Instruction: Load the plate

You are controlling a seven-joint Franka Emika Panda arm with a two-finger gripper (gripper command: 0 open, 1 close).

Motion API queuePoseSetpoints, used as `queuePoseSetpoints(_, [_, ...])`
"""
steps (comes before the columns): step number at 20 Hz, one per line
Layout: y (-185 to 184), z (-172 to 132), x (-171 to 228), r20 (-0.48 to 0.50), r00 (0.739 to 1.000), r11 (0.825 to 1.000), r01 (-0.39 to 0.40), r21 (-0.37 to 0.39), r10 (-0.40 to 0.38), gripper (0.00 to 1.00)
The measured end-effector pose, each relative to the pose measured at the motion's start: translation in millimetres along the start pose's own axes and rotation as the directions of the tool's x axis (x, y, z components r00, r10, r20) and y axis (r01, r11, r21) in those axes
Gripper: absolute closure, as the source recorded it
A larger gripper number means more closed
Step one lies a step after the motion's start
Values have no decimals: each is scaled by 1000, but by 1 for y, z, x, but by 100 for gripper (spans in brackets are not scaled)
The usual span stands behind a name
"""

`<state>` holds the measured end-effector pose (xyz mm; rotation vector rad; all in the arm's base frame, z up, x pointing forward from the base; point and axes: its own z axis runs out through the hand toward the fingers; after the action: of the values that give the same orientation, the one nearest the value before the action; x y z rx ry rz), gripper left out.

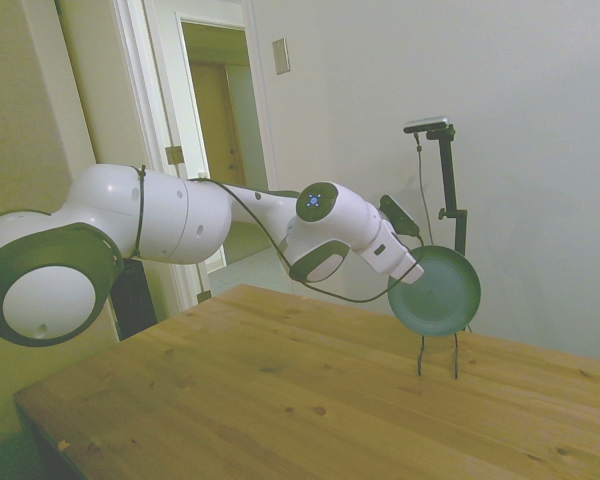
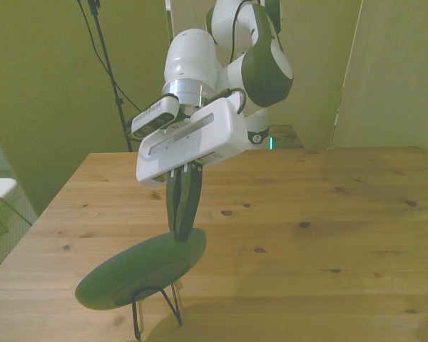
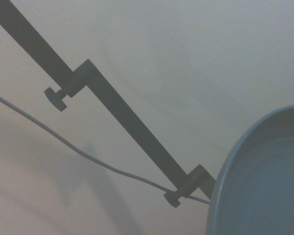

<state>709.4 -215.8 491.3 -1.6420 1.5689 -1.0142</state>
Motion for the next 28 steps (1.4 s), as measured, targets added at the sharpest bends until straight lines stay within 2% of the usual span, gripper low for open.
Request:
queuePoseSetpoints(8, [7, -1, 15, 7, 1000, 1000, -12, 4, 12, 100])
queuePoseSetpoints(16, [30, 7, 25, 14, 1000, 1000, 0, -26, 0, 100])
queuePoseSetpoints(22, [23, 0, 25, -6, 1000, 1000, -9, 28, 9, 100])
queuePoseSetpoints(28, [31, 5, 26, -25, 999, 996, -21, 86, 23, 100])
